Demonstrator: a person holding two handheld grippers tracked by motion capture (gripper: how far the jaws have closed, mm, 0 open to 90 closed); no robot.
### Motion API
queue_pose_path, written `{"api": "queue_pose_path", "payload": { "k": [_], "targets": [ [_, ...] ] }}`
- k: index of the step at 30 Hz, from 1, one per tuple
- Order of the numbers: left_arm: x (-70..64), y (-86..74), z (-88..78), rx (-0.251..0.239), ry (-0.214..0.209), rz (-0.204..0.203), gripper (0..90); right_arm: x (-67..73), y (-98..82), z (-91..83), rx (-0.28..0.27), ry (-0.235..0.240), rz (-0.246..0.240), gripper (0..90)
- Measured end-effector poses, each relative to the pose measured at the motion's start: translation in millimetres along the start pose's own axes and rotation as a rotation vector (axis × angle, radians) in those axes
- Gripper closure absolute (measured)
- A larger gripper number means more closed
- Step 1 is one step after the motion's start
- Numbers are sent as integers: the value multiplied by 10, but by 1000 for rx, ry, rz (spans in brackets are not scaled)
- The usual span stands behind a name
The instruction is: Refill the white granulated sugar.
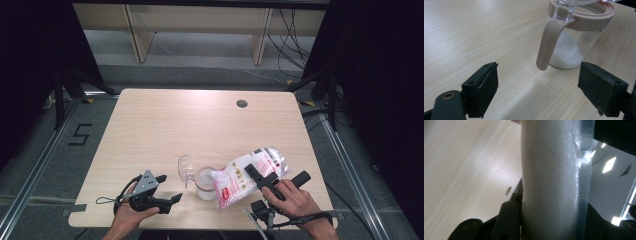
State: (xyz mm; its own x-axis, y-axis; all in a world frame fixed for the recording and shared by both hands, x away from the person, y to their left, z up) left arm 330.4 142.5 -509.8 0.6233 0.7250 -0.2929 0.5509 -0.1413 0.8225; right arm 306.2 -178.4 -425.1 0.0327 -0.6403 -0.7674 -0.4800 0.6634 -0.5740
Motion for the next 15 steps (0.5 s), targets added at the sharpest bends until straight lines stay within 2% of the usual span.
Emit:
{"api": "queue_pose_path", "payload": {
  "k": [15],
  "targets": [
    [1,-1,1,0,1,-2,161,4,-1,-3,0,12,-3,706]
  ]
}}
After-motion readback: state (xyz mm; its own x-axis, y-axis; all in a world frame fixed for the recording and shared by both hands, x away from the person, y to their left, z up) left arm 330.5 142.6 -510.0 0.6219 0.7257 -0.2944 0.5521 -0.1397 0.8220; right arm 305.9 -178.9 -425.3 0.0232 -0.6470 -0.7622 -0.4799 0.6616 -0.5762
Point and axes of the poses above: each handheld gripper's, and its own axes: z roughly forward along the jaws, y roughly out of its top, x roughly to its left, the point moved 3 cm from there along z, roughly forward along the jaws, and after that the axes turned 14 degrees about -z, right-handed, at the moved point
